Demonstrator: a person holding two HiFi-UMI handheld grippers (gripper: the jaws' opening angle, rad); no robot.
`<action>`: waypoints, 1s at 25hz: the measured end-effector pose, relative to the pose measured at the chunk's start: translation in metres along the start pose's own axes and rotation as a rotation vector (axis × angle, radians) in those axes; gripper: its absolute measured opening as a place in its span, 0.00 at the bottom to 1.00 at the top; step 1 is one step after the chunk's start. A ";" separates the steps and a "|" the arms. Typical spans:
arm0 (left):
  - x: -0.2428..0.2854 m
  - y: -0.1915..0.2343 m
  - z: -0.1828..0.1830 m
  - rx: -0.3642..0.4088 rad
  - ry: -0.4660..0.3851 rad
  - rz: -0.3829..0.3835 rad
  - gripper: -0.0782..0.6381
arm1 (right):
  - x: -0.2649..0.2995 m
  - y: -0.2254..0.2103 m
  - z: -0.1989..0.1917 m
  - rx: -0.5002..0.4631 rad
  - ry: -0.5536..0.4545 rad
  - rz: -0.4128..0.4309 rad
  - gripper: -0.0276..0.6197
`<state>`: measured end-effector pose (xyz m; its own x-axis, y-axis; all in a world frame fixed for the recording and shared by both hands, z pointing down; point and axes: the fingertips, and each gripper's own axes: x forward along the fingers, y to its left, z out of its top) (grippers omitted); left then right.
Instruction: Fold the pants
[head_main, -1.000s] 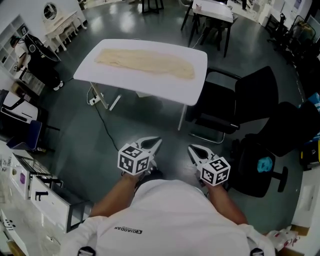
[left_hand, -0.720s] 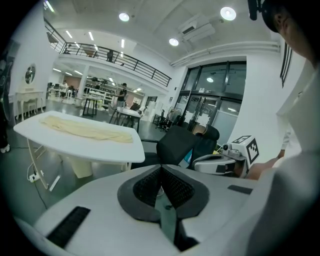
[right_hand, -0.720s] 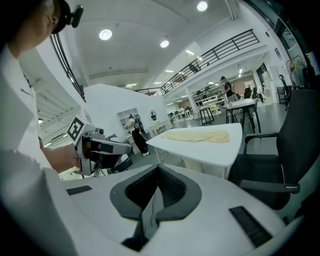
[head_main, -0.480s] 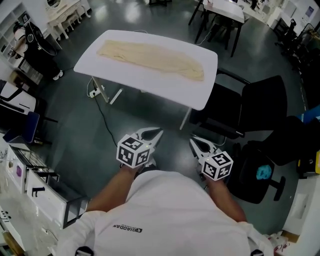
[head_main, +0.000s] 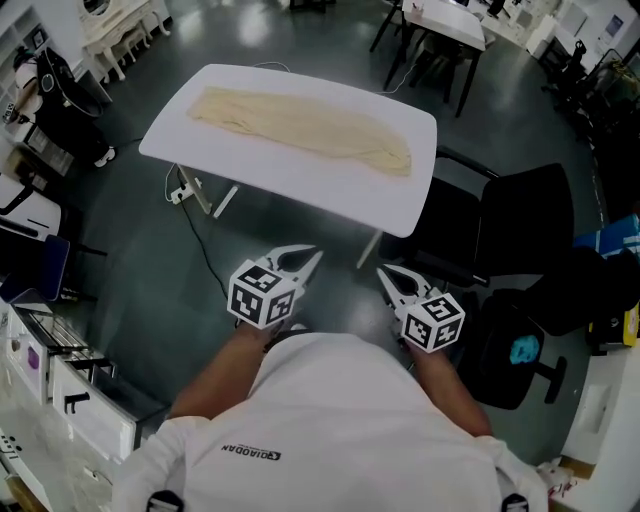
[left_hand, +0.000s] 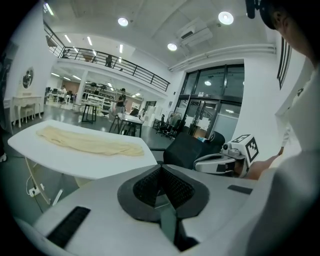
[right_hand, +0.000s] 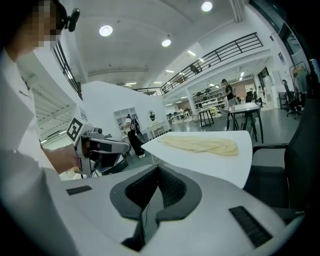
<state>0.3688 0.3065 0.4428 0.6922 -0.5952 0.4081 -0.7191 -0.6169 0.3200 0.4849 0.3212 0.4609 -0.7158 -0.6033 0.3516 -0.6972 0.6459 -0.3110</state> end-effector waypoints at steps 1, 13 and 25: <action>-0.001 0.007 0.002 0.000 0.000 -0.004 0.15 | 0.007 0.001 0.003 -0.001 0.001 -0.002 0.07; -0.015 0.088 0.003 -0.019 0.019 -0.033 0.15 | 0.091 0.017 0.015 0.011 0.039 -0.015 0.07; -0.037 0.140 -0.006 -0.062 0.031 0.005 0.15 | 0.145 0.031 0.025 -0.006 0.090 0.024 0.07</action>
<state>0.2420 0.2453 0.4777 0.6868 -0.5815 0.4362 -0.7259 -0.5801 0.3695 0.3583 0.2424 0.4800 -0.7260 -0.5433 0.4216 -0.6792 0.6628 -0.3153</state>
